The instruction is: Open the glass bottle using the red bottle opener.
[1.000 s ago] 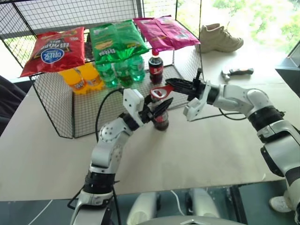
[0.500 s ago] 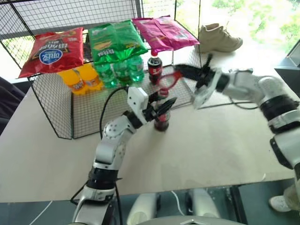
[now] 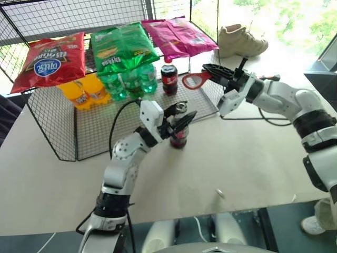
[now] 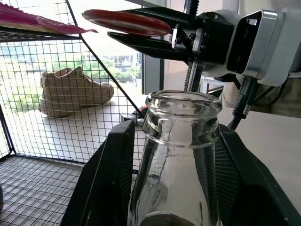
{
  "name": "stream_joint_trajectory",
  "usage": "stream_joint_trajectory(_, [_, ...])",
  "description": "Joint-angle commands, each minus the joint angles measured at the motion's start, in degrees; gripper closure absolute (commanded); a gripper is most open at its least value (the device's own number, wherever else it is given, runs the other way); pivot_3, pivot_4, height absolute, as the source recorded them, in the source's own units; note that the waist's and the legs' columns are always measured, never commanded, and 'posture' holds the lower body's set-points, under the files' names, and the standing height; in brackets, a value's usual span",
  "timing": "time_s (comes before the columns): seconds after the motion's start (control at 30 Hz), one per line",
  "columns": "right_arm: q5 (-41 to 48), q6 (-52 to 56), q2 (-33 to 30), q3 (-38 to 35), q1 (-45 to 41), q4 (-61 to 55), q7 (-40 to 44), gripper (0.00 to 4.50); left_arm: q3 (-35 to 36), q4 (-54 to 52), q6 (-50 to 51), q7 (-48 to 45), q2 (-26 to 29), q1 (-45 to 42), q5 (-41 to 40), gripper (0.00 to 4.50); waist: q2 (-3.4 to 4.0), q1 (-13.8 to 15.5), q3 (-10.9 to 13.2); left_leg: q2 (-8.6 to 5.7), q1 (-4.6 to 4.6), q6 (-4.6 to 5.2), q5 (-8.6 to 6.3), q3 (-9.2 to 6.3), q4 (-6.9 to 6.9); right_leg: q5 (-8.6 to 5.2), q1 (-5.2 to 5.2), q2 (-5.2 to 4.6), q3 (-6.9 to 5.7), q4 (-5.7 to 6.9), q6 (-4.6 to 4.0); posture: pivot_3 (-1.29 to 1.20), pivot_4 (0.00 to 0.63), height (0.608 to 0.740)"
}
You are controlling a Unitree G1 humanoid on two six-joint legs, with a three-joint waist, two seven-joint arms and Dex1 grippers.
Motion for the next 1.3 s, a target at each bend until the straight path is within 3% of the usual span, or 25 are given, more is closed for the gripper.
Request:
stream_joint_trajectory(0.03, [13.57,2.54,2.93,-3.56,3.95,-3.61,9.43,4.5,-0.83,-0.28,2.83,-0.06,0.97,2.33,-0.18,2.42,0.0,-0.07,0.0,0.0,0.01,0.0,0.0,0.01,0.0,0.0,0.0,0.0,0.01,0.0,0.0,0.0,0.15,0.74])
stream_joint_trajectory(0.2, [27.43,11.3,7.73,-5.68,11.68,-10.93,21.46,4.5,-0.19,-1.25,3.22,0.37,1.27,2.83,-0.48,2.42,0.01,-0.06,0.01,0.06,0.0,0.01,-0.01,0.0,0.02,0.0,-0.02,0.01,0.01,0.03,0.0,0.0,0.15,0.74])
stream_joint_trajectory(0.37, [44.92,32.13,14.47,-7.93,23.09,-25.7,32.27,4.5,0.28,-1.7,3.19,0.87,1.3,2.95,-0.34,2.42,0.02,0.02,0.01,0.16,0.01,0.01,-0.01,-0.08,0.0,0.0,-0.01,0.05,-0.06,0.04,-0.01,0.0,0.15,0.74])
stream_joint_trajectory(0.53, [50.5,46.35,17.99,-11.24,28.24,-35.51,33.51,4.5,0.4,-1.75,3.18,1.03,1.46,3.06,-0.59,2.42,0.04,0.03,0.02,0.1,-0.01,0.05,-0.03,-0.04,0.03,0.02,-0.05,0.01,-0.03,0.08,0.01,0.0,0.15,0.74])
stream_joint_trajectory(0.67, [50.2,51.64,19.81,-12.33,30.56,-39.93,33.02,4.5,0.58,-1.66,3.0,1.38,1.35,3.14,-0.5,2.42,0.05,0.02,0.01,0.13,0.03,0.05,-0.04,-0.11,0.01,0.01,-0.04,0.06,-0.11,0.14,0.0,0.0,0.15,0.74])
stream_joint_trajectory(0.77, [49.17,53.28,20.59,-12.51,31.88,-41.69,32.96,4.5,0.59,-1.75,2.88,1.53,1.24,3.24,-0.37,1.55,0.05,0.01,0.01,0.12,0.01,0.03,-0.03,-0.1,0.01,0.01,-0.07,0.07,-0.1,0.14,0.0,0.0,0.15,0.74])
stream_joint_trajectory(0.87, [48.57,54.63,21.26,-13.15,32.5,-42.57,32.78,4.5,0.71,-1.67,2.77,1.61,1.13,3.28,-0.13,0.22,0.04,0.0,0.05,0.1,-0.13,0.01,-0.02,-0.09,0.02,0.01,-0.18,0.06,-0.09,0.13,0.0,0.0,0.15,0.74])
stream_joint_trajectory(0.9, [48.39,54.91,21.39,-13.39,32.6,-42.71,32.75,4.5,0.7,-1.61,2.72,1.58,1.1,3.27,-0.04,0.07,0.04,0.01,0.05,0.1,-0.15,0.01,-0.01,-0.1,0.02,0.01,-0.2,0.07,-0.11,0.13,0.0,0.0,0.15,0.74])
stream_joint_trajectory(1.3, [49.02,58.78,21.98,-16.61,33.73,-43.77,33.13,4.5,1.09,-3.18,3.27,0.25,2.79,5.07,-0.15,0.07,0.04,-0.01,0.05,0.11,-0.15,0.0,-0.01,-0.1,0.02,0.01,-0.2,0.06,-0.12,0.13,0.0,0.0,0.15,0.74])
